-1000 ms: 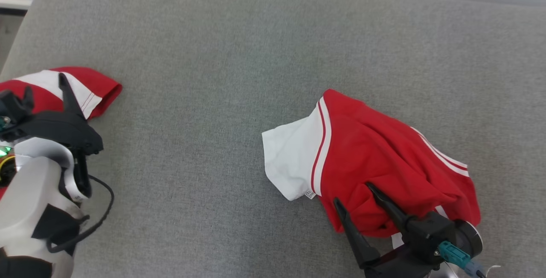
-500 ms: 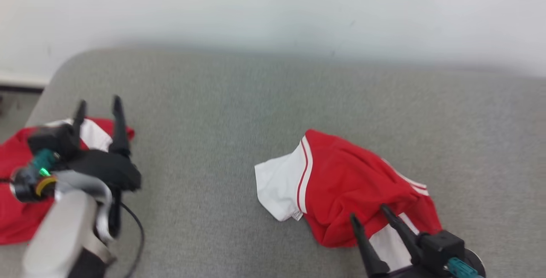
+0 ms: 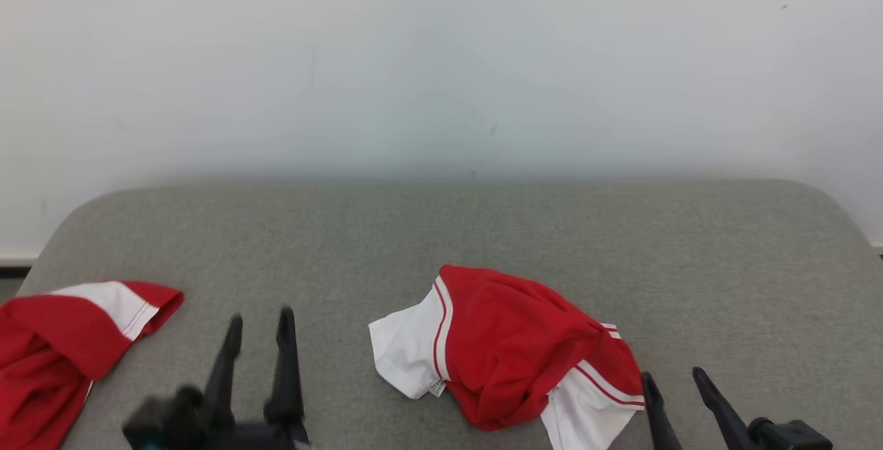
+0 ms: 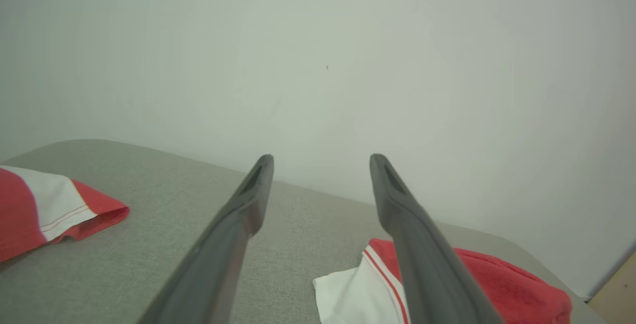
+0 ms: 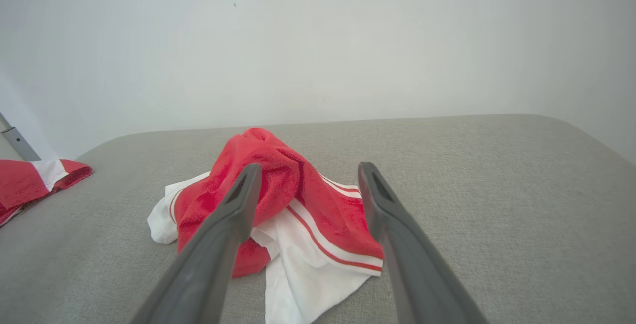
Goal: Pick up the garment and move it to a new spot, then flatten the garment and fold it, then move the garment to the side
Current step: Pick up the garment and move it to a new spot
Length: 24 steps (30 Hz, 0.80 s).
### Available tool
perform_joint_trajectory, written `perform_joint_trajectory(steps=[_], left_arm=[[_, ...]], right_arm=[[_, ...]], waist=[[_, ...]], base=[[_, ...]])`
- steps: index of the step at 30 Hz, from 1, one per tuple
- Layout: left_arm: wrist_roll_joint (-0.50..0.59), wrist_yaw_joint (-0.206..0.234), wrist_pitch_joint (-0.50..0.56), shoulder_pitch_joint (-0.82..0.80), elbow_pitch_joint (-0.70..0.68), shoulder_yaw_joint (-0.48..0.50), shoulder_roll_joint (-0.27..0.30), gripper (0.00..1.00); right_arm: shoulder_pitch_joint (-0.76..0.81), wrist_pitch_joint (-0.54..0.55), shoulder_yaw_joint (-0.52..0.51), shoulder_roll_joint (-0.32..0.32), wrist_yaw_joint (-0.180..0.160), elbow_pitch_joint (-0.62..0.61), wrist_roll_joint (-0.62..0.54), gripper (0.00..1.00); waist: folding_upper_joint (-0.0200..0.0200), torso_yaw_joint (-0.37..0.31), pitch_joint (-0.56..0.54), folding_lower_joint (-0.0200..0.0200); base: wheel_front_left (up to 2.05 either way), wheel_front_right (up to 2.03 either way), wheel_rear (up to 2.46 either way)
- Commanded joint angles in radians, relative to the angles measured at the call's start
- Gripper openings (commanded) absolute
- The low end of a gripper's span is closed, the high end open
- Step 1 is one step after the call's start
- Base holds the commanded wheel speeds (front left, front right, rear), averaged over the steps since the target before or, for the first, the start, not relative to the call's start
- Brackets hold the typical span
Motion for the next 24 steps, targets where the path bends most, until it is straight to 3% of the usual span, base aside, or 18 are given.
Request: perform_joint_trajectory(steps=[1,11,24], left_arm=[[0.033,-0.008,-0.004,0.087,-0.057,0.007,-0.022,1.0],[0.203,-0.061,-0.004,0.349,-0.149,0.095,-0.062,1.0],[0.28,-0.108,-0.004,0.378,-0.08,0.197,-0.082,1.0]], right_arm=[[0.019,-0.02,-0.011,0.001,-0.002,0.007,0.008,1.0],[0.016,-0.106,-0.052,0.001,-0.002,0.107,0.037,1.0],[-0.064,-0.099,-0.044,0.001,-0.002,0.195,0.018,1.0]], waist=[[0.0002,-0.053,-0.051,0.0003],[0.0002,-0.055,-0.08,0.0003],[0.0002,-0.018,-0.075,0.0003]], base=[[0.0,0.0,0.0],[0.0,0.0,0.0],[0.0,0.0,0.0]])
